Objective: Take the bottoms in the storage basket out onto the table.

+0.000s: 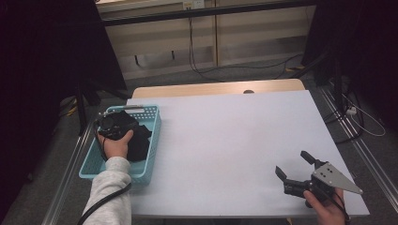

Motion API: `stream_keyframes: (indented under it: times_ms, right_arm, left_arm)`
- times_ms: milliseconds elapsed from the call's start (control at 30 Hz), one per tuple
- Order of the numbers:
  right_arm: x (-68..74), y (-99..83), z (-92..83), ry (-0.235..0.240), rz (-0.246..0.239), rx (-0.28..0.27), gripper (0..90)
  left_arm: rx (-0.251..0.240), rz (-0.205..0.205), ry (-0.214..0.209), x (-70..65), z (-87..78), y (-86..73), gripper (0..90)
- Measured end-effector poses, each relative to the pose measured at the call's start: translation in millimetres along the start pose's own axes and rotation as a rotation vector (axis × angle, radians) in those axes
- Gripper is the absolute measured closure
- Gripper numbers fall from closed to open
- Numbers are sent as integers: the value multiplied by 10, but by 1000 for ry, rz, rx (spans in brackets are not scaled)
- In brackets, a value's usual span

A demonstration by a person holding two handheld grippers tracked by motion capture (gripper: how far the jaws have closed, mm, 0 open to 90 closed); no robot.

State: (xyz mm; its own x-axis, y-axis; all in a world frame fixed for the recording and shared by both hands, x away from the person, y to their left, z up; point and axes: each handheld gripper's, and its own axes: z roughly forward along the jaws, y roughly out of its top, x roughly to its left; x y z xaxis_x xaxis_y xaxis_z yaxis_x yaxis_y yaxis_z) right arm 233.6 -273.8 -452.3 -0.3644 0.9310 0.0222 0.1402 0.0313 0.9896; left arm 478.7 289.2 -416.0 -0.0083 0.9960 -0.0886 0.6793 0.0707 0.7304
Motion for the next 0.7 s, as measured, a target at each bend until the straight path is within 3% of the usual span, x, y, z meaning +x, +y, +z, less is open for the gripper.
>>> stream_keyframes:
  times_ms: [133,167,333,567,600,700]
  right_arm:
    - [2,-4,0,1,4,1,4]
    - [1,-6,2,0,4,2,4]
    - [-3,-10,3,1,7,4,4]
    - [-11,-19,-4,2,13,7,4]
    - [-11,-19,-4,2,13,7,4]
    - [-20,-21,-10,1,15,5,4]
  left_arm:
    - [9,-8,25,23,67,14,30]
    - [41,-8,22,36,128,7,30]
    - [94,-17,36,46,229,-12,28]
    - [146,23,45,65,341,15,9]
    - [151,6,50,65,368,8,9]
    - [164,15,56,44,418,-1,5]
